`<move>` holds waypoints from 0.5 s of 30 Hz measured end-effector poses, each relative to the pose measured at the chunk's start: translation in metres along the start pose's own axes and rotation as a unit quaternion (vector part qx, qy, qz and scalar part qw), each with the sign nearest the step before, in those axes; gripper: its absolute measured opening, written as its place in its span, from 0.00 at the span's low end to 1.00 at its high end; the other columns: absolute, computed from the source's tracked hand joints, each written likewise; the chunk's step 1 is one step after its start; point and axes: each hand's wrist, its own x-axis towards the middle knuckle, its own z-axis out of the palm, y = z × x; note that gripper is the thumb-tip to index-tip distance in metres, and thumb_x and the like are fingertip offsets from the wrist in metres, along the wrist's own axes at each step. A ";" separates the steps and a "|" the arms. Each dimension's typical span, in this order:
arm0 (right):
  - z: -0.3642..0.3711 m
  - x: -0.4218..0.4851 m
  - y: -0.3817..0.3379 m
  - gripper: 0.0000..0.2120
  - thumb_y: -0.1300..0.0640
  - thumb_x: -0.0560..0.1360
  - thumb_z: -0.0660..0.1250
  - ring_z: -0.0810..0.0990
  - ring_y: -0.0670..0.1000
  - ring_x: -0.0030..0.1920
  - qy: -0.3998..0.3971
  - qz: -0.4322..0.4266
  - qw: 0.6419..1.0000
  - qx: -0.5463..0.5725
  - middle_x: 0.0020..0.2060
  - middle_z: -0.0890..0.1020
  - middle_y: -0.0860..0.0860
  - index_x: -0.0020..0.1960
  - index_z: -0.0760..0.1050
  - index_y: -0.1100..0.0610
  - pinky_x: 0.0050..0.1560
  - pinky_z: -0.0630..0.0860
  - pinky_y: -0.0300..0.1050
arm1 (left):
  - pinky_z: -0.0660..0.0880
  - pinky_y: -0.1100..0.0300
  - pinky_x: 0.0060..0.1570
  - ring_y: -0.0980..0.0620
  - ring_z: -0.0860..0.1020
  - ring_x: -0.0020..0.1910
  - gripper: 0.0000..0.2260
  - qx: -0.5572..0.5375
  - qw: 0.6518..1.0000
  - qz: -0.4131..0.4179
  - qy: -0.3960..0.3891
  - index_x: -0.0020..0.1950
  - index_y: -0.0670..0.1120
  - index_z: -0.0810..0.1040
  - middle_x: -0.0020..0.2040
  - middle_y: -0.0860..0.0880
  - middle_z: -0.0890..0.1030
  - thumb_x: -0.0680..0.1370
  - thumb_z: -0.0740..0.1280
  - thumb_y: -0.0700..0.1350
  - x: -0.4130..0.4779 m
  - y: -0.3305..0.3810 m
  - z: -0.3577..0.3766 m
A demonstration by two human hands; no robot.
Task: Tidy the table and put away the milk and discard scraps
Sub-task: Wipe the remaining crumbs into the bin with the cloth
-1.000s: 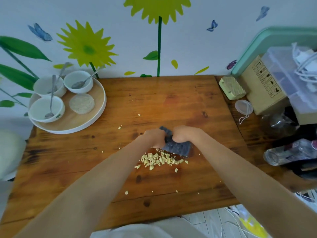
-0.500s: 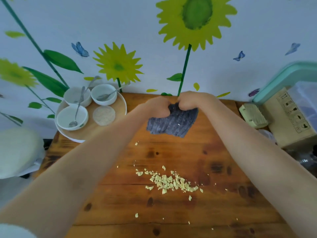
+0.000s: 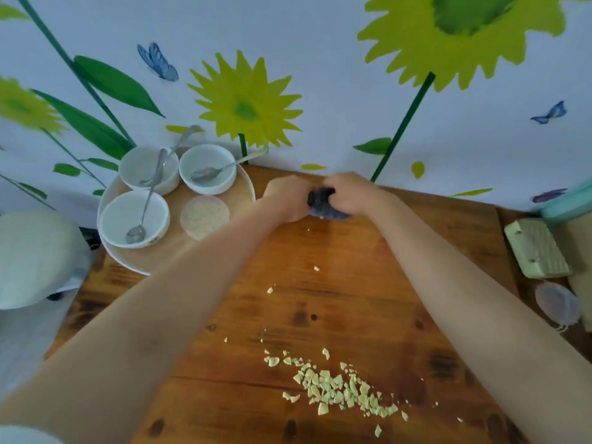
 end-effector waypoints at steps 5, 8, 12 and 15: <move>0.082 -0.007 0.002 0.32 0.55 0.72 0.68 0.69 0.57 0.68 -0.147 -0.007 0.989 -0.005 0.71 0.66 0.56 0.72 0.60 0.53 0.61 0.74 0.54 | 0.64 0.47 0.69 0.43 0.60 0.74 0.20 -0.030 0.988 -0.009 -0.148 0.71 0.46 0.66 0.75 0.42 0.61 0.79 0.59 0.45 -0.011 -0.004 0.078; 0.109 -0.019 -0.003 0.40 0.56 0.73 0.67 0.50 0.56 0.76 -0.132 0.001 0.991 -0.018 0.77 0.48 0.52 0.77 0.47 0.51 0.71 0.63 0.55 | 0.56 0.48 0.74 0.43 0.51 0.77 0.22 -0.042 0.989 -0.018 -0.139 0.74 0.47 0.61 0.78 0.43 0.51 0.80 0.57 0.46 -0.030 -0.003 0.095; 0.127 -0.051 -0.021 0.34 0.58 0.76 0.63 0.50 0.57 0.76 -0.140 0.008 0.990 0.014 0.77 0.48 0.51 0.77 0.50 0.50 0.70 0.65 0.54 | 0.57 0.48 0.73 0.44 0.51 0.77 0.21 -0.060 0.986 -0.032 -0.153 0.74 0.48 0.62 0.78 0.44 0.51 0.80 0.57 0.45 -0.070 0.003 0.101; 0.140 -0.081 -0.037 0.28 0.57 0.78 0.60 0.52 0.57 0.76 -0.126 -0.006 0.992 0.012 0.77 0.50 0.52 0.75 0.55 0.52 0.70 0.63 0.54 | 0.62 0.49 0.71 0.45 0.54 0.76 0.21 -0.035 0.985 -0.027 -0.167 0.74 0.49 0.62 0.78 0.44 0.52 0.81 0.55 0.45 -0.105 0.005 0.108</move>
